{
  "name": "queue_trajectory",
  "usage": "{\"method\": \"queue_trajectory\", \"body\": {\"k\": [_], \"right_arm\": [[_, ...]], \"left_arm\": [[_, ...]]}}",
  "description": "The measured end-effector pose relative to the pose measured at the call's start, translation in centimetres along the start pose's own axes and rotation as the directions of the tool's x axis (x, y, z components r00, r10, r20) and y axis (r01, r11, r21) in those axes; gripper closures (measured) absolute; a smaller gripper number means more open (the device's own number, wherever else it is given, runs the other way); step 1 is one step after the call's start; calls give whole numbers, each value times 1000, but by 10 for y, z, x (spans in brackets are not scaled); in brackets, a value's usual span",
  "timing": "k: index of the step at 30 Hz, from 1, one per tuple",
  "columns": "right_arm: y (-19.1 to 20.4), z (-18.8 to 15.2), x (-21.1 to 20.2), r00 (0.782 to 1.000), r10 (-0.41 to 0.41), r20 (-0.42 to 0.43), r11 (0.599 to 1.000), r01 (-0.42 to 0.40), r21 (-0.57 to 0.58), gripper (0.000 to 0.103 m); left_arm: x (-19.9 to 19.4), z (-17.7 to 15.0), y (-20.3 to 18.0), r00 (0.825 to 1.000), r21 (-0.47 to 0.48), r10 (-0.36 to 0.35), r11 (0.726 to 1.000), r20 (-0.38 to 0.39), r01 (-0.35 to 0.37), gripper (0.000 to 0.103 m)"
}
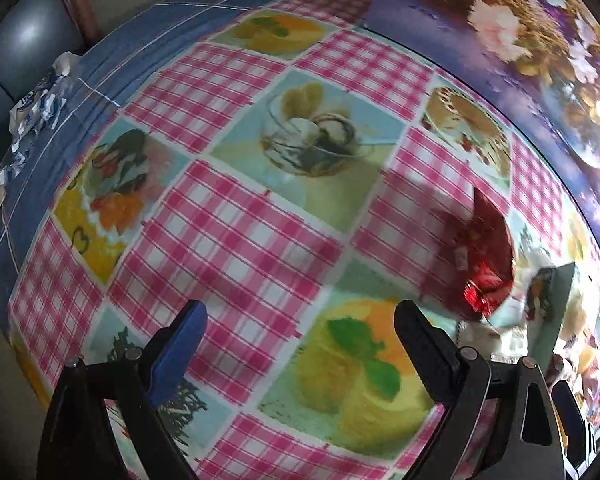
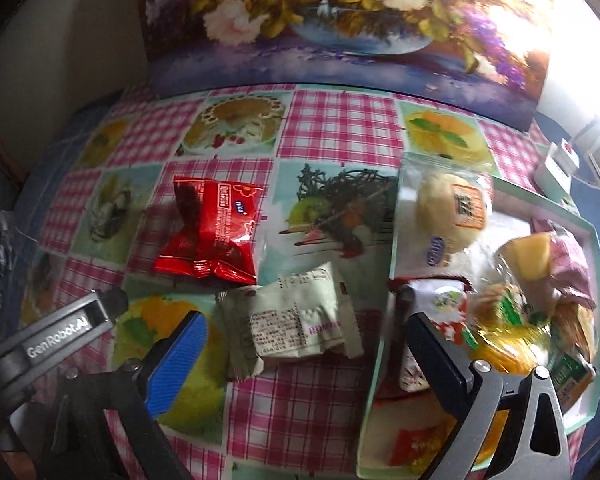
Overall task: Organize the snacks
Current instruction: 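Move both open grippers toward the red candy pack and white wrapper, then grasp the red candy pack with the left gripper while the right grasps the white wrapper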
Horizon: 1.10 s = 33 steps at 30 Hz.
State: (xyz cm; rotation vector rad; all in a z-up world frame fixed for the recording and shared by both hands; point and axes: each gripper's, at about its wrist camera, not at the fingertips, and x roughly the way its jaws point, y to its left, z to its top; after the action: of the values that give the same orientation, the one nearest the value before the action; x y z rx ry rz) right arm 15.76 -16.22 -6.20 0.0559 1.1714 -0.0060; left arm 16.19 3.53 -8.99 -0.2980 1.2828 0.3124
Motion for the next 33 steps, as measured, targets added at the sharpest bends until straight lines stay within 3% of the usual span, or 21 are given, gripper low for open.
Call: {"method": "queue_trajectory", "body": {"k": [6, 21, 27, 30, 33], "right_arm": [[15, 4, 15, 1000, 15, -18, 998, -16, -52, 11], [26, -6, 48, 996, 5, -86, 992, -15, -122, 12], [24, -6, 49, 997, 10, -72, 995, -17, -101, 21], [23, -11, 45, 998, 4, -55, 996, -9, -89, 33], [18, -7, 43, 998, 17, -52, 997, -21, -69, 35]], "left_arm": [[4, 8, 5, 1000, -44, 8, 999, 5, -8, 8], [16, 16, 7, 1000, -55, -26, 998, -16, 25, 8], [13, 13, 5, 999, -63, -36, 997, -9, 35, 8], [11, 12, 5, 999, -61, -41, 997, -5, 40, 8], [5, 12, 6, 999, -58, -44, 997, 2, 44, 8]]}}
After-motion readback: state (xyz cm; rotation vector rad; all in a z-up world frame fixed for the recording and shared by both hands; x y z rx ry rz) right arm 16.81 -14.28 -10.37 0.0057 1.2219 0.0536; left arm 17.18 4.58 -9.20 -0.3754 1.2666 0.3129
